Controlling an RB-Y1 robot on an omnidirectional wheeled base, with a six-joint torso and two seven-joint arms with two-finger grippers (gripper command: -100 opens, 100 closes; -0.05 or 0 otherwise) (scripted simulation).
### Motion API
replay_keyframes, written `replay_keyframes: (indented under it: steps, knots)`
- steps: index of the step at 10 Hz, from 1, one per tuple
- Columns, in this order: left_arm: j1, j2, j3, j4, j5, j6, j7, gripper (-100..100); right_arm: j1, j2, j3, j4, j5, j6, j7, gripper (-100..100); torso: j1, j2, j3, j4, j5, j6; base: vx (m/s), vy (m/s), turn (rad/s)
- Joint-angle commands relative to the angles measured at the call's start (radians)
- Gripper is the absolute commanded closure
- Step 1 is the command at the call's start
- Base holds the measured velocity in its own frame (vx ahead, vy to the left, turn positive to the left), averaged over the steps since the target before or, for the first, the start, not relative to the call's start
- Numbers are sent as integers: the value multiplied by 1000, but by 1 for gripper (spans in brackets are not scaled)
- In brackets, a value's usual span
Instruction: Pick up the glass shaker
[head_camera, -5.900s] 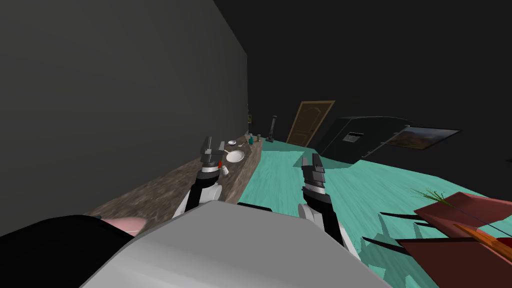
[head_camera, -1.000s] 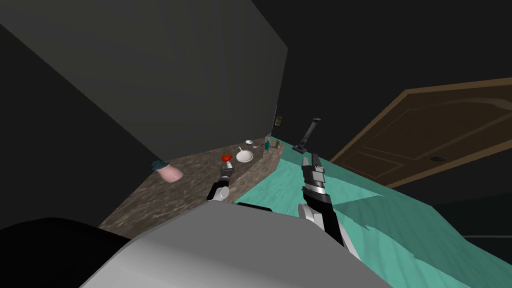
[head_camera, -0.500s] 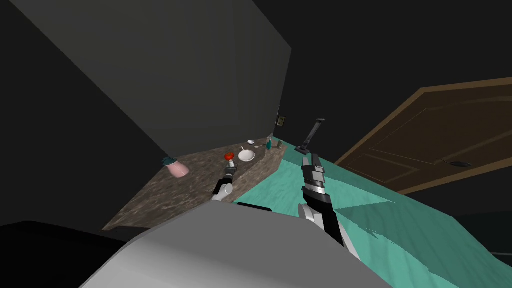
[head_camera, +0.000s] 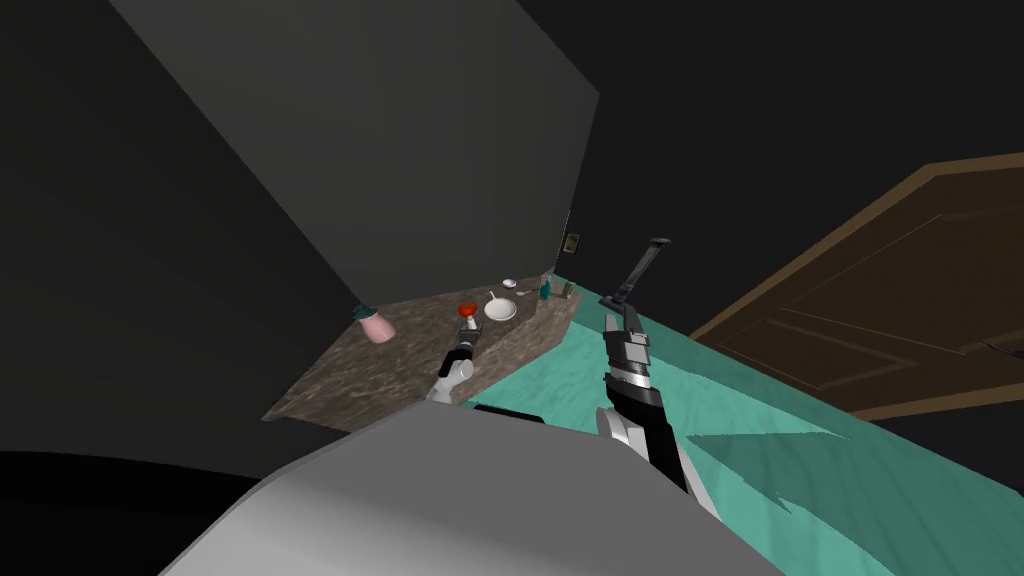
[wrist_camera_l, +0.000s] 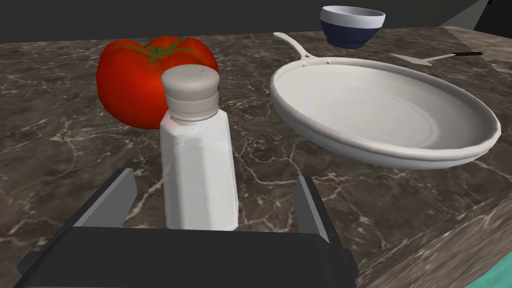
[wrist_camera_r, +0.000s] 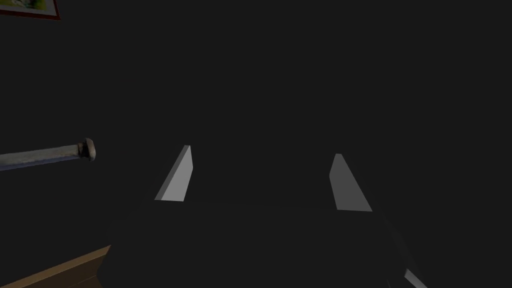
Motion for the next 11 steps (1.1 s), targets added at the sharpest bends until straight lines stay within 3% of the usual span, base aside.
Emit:
replay_keyframes:
  steps: [1, 3, 4, 6, 7, 8, 9, 11]
  knots:
    - [-50, -4, 0, 50, -12, -3, 11, -100, 0, 0, 0, 0, 0, 0, 0, 0, 0, 0, 0, 0, 0, 0, -49, -1, 182]
    - [-81, -4, 0, 93, -12, -3, 11, -100, 0, 0, 0, 0, 0, 0, 0, 0, -1, 0, 0, 0, 0, 1, -14, -2, -20]
    - [-128, -1, -10, 137, -36, -16, 37, -100, 0, 0, 0, 0, 0, 0, 0, 0, -1, -1, -1, 0, 0, 1, -37, 6, 348]
    - [-183, -1, -10, 191, -36, -16, 37, -100, 0, 0, 0, 0, 0, 0, 0, 0, -1, 1, 1, 0, 0, 1, -43, -2, 44]
    - [-183, -1, -10, 202, -36, -16, 37, -100, 0, 0, 0, 0, 0, 0, 0, 0, -1, 0, 0, 0, 0, 1, -2, 4, -19]
    - [-227, 2, -20, 242, -61, -29, 63, -100, 0, 0, 0, 0, 0, 0, 0, 0, 0, -1, -1, 0, 0, 1, -37, 10, 311]
    - [-258, 2, -20, 270, -61, -29, 63, -100, 0, 0, 0, 0, 0, 0, 0, 0, 0, 0, 0, 0, 0, 0, -47, 4, 179]
    - [-286, 2, -20, 302, -61, -29, 63, -100, 0, 0, 0, 0, 0, 0, 0, 0, -1, 0, 0, 0, 0, 1, -15, 1, -33]
